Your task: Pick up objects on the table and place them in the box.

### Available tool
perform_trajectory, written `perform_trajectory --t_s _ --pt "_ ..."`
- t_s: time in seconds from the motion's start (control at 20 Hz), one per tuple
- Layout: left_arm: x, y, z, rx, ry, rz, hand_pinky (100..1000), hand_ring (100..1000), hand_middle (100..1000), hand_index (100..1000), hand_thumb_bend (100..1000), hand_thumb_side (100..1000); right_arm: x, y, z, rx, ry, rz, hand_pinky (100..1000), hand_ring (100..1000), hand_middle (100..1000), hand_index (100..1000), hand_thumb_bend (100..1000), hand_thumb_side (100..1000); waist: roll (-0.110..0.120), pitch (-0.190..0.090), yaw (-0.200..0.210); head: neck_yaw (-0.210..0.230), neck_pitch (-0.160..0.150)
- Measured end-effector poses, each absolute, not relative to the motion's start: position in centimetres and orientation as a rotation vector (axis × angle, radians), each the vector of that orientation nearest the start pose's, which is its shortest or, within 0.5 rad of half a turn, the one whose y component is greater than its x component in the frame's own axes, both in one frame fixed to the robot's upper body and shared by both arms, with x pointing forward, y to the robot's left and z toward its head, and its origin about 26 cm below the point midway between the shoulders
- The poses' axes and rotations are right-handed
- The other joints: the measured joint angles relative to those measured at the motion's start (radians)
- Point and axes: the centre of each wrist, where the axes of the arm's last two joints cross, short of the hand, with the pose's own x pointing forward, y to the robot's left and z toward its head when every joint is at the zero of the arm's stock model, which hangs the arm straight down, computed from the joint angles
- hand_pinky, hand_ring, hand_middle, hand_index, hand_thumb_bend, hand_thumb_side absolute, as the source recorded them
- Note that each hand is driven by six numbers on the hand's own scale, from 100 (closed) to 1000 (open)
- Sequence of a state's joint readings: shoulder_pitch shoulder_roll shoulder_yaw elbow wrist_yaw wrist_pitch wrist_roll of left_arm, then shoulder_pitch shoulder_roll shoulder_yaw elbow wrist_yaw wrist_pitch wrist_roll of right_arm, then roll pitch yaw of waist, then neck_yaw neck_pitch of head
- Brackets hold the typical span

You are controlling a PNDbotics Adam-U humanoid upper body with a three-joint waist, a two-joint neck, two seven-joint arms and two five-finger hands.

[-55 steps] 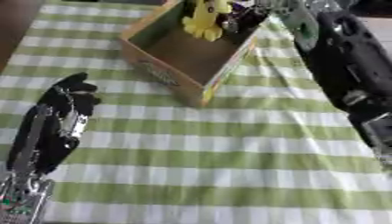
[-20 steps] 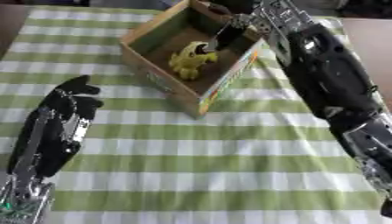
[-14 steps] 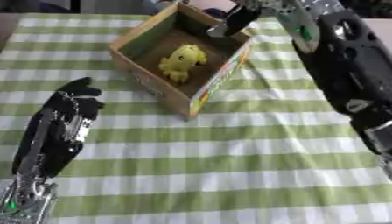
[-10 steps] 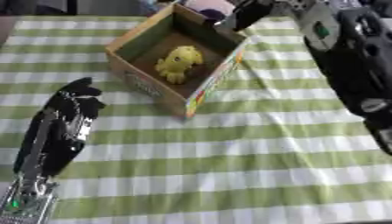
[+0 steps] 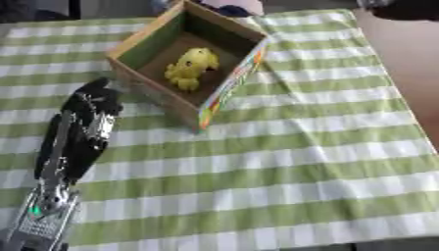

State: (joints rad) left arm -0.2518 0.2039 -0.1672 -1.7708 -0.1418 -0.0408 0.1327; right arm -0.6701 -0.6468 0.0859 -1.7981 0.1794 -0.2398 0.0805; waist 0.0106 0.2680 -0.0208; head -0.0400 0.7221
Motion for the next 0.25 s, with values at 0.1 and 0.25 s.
perform_trajectory --t_s 0.1,0.25 --pt "31.8 21.4 11.1 0.183 -2.055 -0.322 826 646 681 866 301 676 33.9 -27.7 28.3 0.667 3.3 -1.217 750 711 768 891 100 252 0.006 0.0 -0.012 0.015 0.006" --pt "31.8 21.5 11.0 0.196 -2.051 -0.306 827 646 681 866 291 677 33.1 -28.0 25.7 0.632 3.436 -1.095 740 702 763 873 100 277 0.008 -0.001 -0.02 0.036 0.01"
